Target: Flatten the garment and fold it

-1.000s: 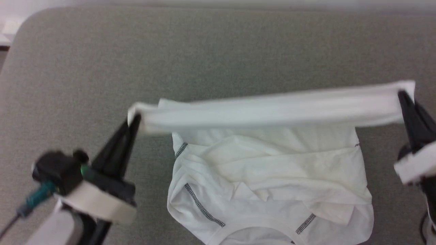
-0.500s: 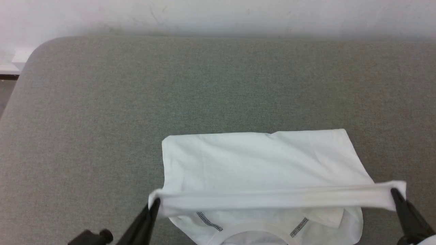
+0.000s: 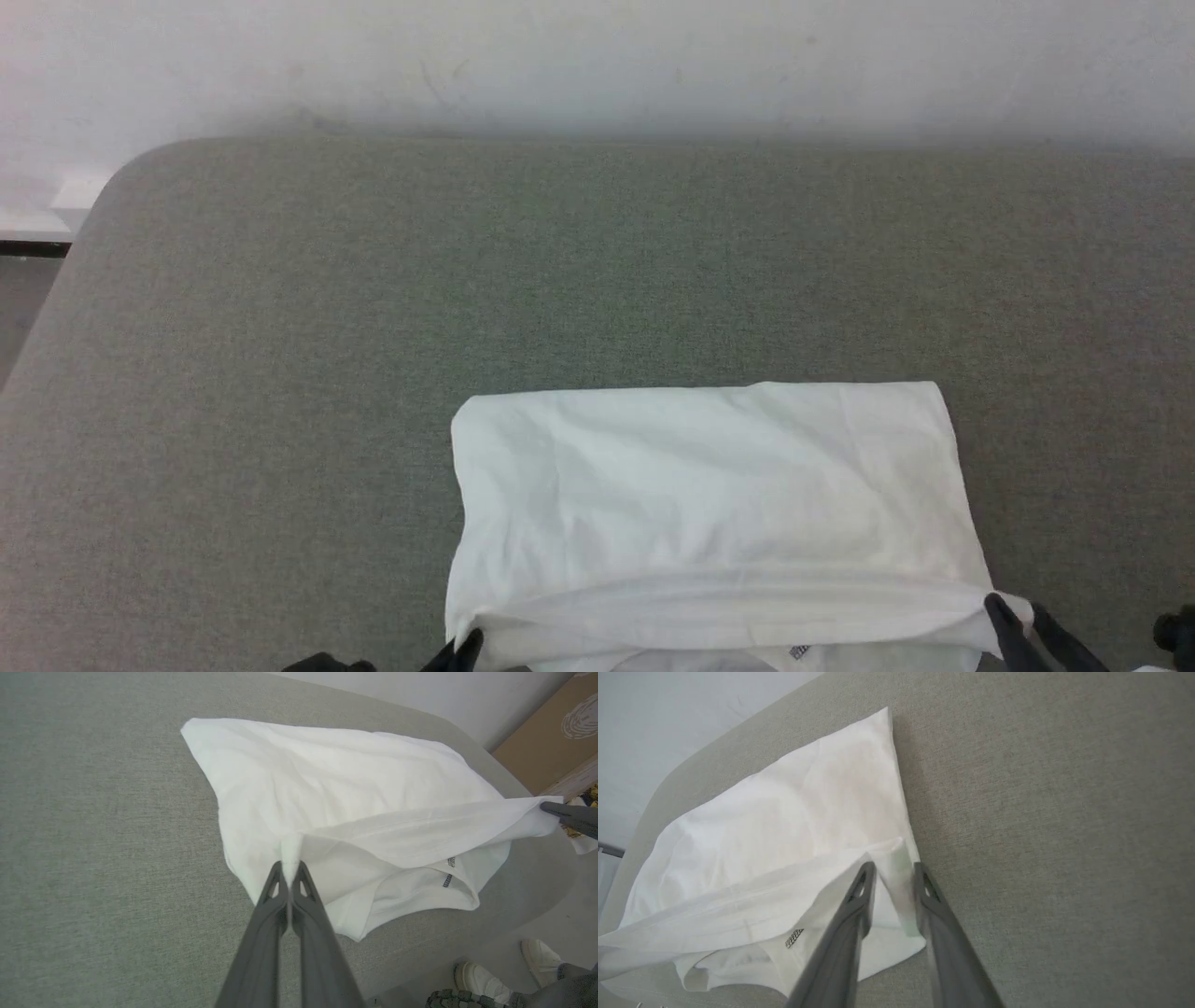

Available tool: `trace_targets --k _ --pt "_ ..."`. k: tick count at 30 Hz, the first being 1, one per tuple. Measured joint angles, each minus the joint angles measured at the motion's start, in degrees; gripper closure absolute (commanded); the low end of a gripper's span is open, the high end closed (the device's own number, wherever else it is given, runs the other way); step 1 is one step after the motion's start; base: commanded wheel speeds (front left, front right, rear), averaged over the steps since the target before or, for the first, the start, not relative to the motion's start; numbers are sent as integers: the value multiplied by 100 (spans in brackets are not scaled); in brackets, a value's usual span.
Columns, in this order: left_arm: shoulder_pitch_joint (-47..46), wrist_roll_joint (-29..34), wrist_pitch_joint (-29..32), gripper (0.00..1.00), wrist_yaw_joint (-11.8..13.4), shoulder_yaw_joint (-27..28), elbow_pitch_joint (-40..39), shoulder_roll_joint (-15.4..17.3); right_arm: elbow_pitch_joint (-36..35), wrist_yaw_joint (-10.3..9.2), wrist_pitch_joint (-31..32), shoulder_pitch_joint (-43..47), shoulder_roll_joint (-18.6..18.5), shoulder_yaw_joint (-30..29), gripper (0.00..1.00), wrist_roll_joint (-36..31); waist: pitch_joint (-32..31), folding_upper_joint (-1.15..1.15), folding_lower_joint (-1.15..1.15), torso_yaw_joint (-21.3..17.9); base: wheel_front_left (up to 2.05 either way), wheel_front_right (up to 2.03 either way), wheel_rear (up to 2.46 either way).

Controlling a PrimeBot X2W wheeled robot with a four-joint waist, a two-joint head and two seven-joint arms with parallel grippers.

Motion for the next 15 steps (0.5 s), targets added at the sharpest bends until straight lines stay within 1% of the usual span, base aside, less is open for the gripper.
trace_targets --k 1,2,6,10,13,15 --pt "-59 1 35 13 -9 -36 69 -26 33 0 4 -16 -3 20 0 -24 -20 0 0 0 0 0 0" --pt "-104 -2 46 0 -9 -41 127 -64 67 0 4 -35 -3 43 0 -40 -38 0 0 -2 0 0 0" --pt "-167 -134 -9 0 -25 21 218 -197 63 0 13 -135 -1 85 0 -62 -76 0 0 -11 0 0 0" --pt "-160 -466 -247 0 -19 344 133 -310 -152 0 25 -225 1 -89 0 -53 -43 0 0 -18 0 0 0" --pt "-158 -525 -438 0 121 736 -68 -313 -257 0 30 -399 -2 -311 0 -130 22 0 1 -21 0 0 0" --pt "-161 -411 -541 0 285 1042 -237 -341 -241 0 29 -533 -3 -415 0 -227 81 0 0 -13 0 0 0"
